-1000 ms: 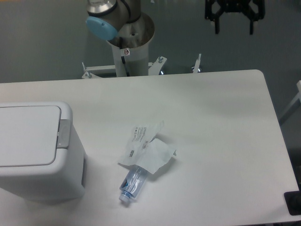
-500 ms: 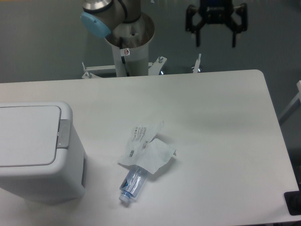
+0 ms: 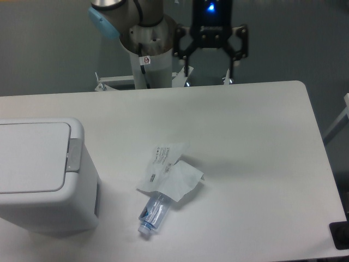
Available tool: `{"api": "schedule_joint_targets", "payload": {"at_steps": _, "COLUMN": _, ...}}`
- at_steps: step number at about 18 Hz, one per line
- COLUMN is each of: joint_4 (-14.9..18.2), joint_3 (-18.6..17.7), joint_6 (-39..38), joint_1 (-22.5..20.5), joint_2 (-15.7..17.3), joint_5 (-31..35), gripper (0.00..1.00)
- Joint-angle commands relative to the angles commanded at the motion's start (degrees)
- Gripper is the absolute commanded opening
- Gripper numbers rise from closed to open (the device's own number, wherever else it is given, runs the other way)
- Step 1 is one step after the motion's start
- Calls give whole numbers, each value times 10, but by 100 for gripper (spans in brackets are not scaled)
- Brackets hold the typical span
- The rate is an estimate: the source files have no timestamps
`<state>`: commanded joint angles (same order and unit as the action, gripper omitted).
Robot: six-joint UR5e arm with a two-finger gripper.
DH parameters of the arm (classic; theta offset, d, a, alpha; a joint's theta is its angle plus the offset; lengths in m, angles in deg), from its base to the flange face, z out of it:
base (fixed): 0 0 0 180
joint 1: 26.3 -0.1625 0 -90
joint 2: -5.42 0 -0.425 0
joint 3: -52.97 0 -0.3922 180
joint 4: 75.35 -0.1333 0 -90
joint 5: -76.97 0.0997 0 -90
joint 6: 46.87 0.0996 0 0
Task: Open the trash can
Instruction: 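Lower the open gripper toward the lid edge of the white trash can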
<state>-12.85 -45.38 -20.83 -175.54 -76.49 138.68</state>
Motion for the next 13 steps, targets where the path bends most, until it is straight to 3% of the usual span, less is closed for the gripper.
{"api": "schedule_joint_targets", "payload": {"at_steps": 6, "joint_4": -93, "joint_3": 12, "joint_6": -111, "joint_1": 80, "joint_2": -54, "joint_5": 3, "gripper": 100}}
{"api": "schedule_joint_targets", "payload": {"at_steps": 13, "joint_4": -101, "joint_3": 30, "joint_6": -150, "joint_1": 147, "joint_2": -98, "joint_5": 57, "gripper": 100}}
